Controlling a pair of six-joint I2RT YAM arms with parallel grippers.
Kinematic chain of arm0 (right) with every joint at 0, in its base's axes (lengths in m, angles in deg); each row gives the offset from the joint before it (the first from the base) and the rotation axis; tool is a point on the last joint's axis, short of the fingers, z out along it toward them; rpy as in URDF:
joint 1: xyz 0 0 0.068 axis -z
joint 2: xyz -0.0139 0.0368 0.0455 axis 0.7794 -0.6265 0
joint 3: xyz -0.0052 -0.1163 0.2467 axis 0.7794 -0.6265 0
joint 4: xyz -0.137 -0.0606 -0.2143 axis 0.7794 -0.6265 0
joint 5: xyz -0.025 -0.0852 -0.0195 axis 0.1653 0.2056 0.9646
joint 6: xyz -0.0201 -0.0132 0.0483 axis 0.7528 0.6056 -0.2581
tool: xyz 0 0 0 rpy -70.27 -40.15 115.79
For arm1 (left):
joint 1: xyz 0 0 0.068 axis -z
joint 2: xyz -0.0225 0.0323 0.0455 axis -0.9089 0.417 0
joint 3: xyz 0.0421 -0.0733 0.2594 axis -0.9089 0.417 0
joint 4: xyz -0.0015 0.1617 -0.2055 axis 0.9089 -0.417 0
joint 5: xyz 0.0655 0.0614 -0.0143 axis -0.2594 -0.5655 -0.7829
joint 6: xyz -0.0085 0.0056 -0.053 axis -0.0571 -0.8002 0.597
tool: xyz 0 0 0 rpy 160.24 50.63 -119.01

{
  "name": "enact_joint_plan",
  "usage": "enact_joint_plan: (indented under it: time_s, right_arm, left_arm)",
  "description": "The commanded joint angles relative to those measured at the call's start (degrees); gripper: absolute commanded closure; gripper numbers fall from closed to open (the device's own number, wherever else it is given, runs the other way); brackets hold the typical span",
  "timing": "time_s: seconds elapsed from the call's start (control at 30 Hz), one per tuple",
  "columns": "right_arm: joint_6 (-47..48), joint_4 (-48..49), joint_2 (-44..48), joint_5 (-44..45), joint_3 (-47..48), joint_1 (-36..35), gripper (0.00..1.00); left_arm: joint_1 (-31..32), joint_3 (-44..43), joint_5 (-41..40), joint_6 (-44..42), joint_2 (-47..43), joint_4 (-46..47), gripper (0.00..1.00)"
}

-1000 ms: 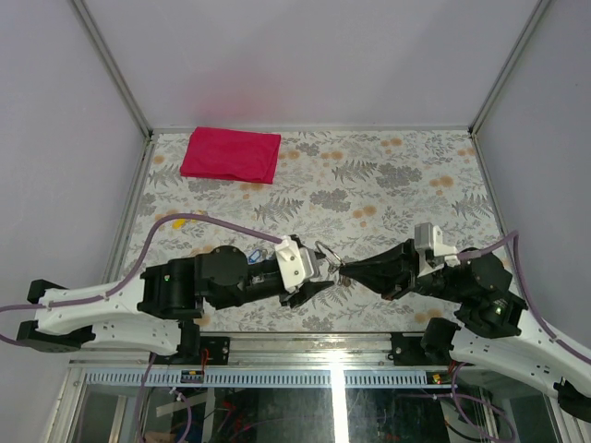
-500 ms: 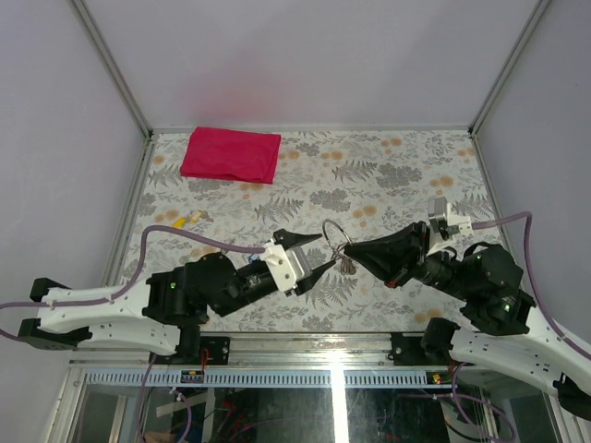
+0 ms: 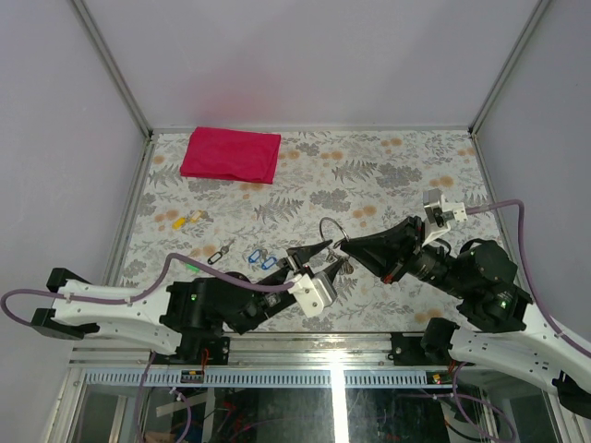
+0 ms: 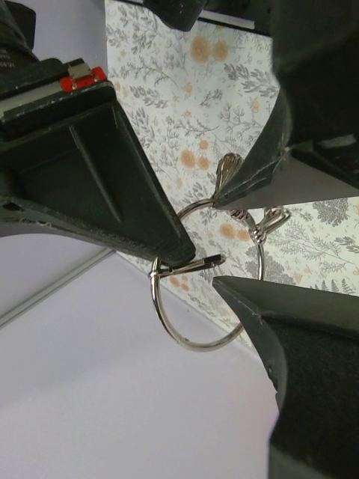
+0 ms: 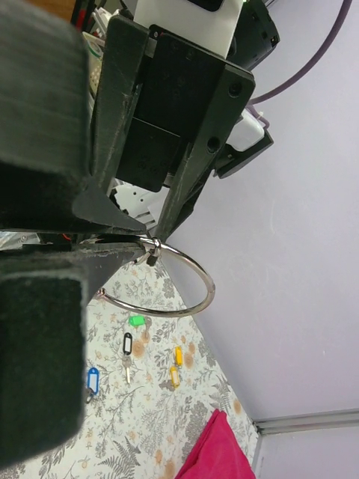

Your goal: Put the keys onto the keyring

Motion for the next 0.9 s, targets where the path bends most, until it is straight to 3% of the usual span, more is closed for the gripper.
enact_joint_plan:
  time_s: [0.0,0.87]
  right_arm:
    - [-1.48,1.82,0.35,1.07,2.80,-0.22,1.00]
    - [-2.86,1.21,0.57,-0.32,2.82,-0.21,1.00]
  left_arm:
    - [0.70,-1.36,-4.60,-3.58,-0.06,6.54,0.59]
    - [0.78,-2.79,-7.00,-7.33,3.15,8.86,0.79]
